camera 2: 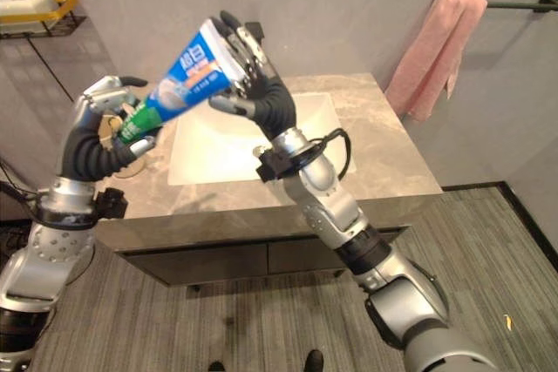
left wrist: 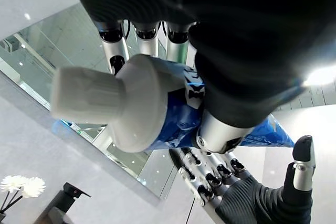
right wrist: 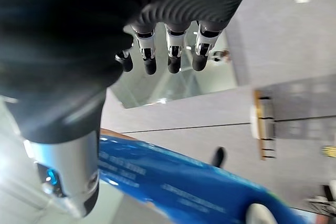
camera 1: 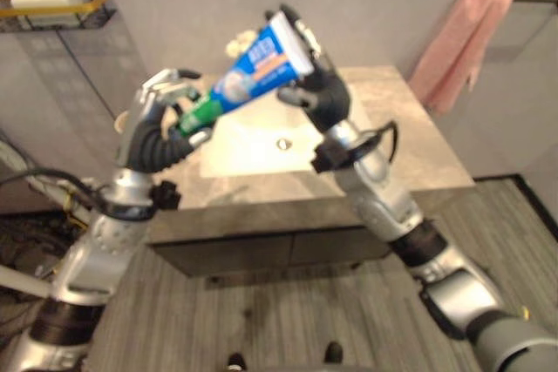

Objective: Put brush and paste in cup on sink, flatten towel.

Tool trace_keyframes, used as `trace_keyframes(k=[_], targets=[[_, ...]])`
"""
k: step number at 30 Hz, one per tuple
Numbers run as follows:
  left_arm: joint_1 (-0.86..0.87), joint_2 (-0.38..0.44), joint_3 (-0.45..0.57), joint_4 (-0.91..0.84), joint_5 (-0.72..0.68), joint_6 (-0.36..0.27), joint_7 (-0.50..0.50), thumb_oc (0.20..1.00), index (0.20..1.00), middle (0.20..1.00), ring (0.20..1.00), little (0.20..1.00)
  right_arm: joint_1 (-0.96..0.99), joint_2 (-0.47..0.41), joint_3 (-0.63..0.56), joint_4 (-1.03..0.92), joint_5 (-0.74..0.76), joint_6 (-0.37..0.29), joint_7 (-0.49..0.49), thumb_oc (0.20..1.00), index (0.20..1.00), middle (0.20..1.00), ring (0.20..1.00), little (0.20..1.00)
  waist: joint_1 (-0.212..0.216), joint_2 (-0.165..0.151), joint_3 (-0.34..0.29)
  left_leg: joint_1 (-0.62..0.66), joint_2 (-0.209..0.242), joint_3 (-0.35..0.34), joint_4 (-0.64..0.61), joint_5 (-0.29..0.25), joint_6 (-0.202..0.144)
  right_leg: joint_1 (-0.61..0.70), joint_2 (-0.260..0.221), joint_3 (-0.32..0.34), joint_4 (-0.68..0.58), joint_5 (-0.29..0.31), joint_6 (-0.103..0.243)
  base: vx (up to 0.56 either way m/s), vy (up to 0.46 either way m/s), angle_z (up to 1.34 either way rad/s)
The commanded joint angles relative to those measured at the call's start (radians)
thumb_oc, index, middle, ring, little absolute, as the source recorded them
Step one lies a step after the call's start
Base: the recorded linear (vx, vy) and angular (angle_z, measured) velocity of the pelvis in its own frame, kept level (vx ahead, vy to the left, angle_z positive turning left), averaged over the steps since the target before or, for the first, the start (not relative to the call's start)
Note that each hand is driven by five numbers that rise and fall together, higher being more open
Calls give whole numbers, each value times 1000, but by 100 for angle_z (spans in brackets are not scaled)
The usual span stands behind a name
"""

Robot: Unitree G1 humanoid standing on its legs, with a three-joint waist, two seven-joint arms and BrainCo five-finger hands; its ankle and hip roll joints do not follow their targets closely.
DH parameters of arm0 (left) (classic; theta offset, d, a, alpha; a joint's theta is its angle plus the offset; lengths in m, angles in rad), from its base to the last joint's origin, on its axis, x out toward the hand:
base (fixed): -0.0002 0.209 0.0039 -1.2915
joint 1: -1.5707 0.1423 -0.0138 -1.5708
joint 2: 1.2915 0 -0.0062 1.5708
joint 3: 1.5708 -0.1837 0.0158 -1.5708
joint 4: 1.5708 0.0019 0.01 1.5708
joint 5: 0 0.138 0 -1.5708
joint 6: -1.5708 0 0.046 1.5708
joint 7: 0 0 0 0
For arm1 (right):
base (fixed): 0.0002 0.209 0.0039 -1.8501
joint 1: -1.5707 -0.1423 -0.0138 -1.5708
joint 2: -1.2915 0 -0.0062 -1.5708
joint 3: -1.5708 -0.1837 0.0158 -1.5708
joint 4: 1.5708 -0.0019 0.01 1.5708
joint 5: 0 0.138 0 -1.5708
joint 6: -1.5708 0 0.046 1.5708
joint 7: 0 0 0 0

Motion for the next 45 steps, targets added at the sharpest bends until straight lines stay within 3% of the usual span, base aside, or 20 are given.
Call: trace_keyframes(k=[1,11,17,23,29,45], targets=[[-61,75,-19,-14,21,-15,7,200,200,200,200,200,-150,6,10,-20,47,-11,21,1000,1000,1000,1000,1000,-13,-32,-21,49,29,-57,12,-76,22,47,-46,-23,4,-27,49,-5,-7,-4],[-93,81,-83,37,98,10,-7,200,200,200,200,200,-189,24,29,-21,123,-6,23,1000,1000,1000,1000,1000,-24,-42,-23,52,42,-41,12,-72,15,38,-30,-8,4,-31,44,-6,-13,-6],[-103,66,-116,63,114,19,-1,200,200,200,200,200,-197,87,31,1,174,-13,5,1000,1000,1000,1000,1000,-26,-46,-23,53,44,-38,12,-72,15,36,-26,-4,4,-28,41,-6,-7,-5],[-143,17,-140,96,138,38,53,200,200,200,200,200,-170,89,47,-45,199,-9,-1,1000,1000,1000,1000,1000,-34,-49,-23,52,46,-36,12,-71,14,37,-25,-6,4,-30,40,-1,1,-1],[-142,-30,-147,108,168,60,115,200,200,200,200,200,-132,131,28,-55,288,-47,-46,1000,1000,1000,1000,1000,-34,-49,-24,52,45,-36,12,-73,16,36,-27,-8,4,-30,37,0,0,0],[-202,-111,-190,125,161,72,230,200,200,200,200,200,-117,183,7,-103,151,-103,-125,1000,1000,1000,1000,1000,-46,-40,-28,55,37,-40,12,-77,23,42,-34,-7,4,-30,37,0,0,0]])
